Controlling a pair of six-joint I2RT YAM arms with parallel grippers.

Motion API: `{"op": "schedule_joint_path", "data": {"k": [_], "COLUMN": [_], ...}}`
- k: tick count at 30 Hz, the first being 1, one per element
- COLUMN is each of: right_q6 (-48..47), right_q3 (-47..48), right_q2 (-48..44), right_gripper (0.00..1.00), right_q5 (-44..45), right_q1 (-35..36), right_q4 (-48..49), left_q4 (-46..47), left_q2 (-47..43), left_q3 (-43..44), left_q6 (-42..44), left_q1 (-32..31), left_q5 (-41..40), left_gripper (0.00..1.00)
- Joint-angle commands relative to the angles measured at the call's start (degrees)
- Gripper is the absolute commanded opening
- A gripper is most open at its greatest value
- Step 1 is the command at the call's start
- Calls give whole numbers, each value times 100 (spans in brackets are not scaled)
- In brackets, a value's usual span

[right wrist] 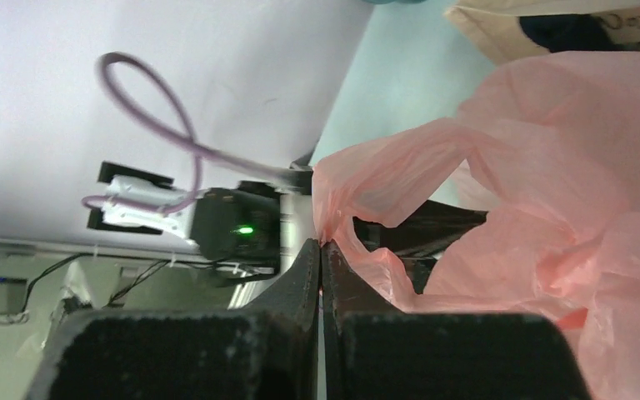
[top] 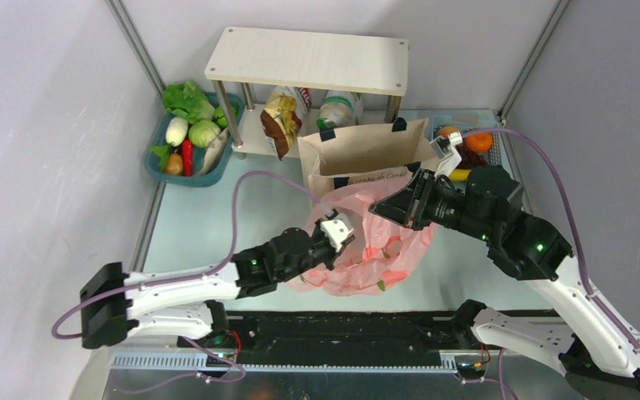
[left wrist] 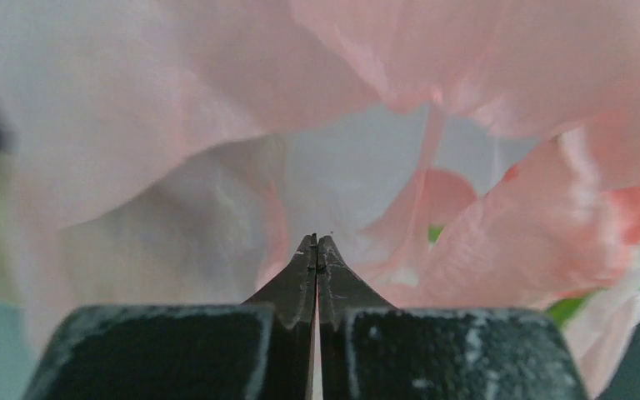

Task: Place the mixed food into the grocery bags and tie them

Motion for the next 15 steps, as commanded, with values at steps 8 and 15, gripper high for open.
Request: {"op": "schedule_joint_path", "data": {"k": [8,15], "right_q6": [146,273], "right_q3": [562,817], "right_q2": [-4,51], "right_gripper": [0,0], "right_q5": [-861,-1130], "right_q1": [31,45], "right_q4": [449,553], "left_q4": [1390,1552], "left_q2": [1039,1228], "left_q3": [218,329], "left_q6": [290,618], "left_q1": [-83,-334], "left_q5": [502,508], "left_gripper": [0,0]}}
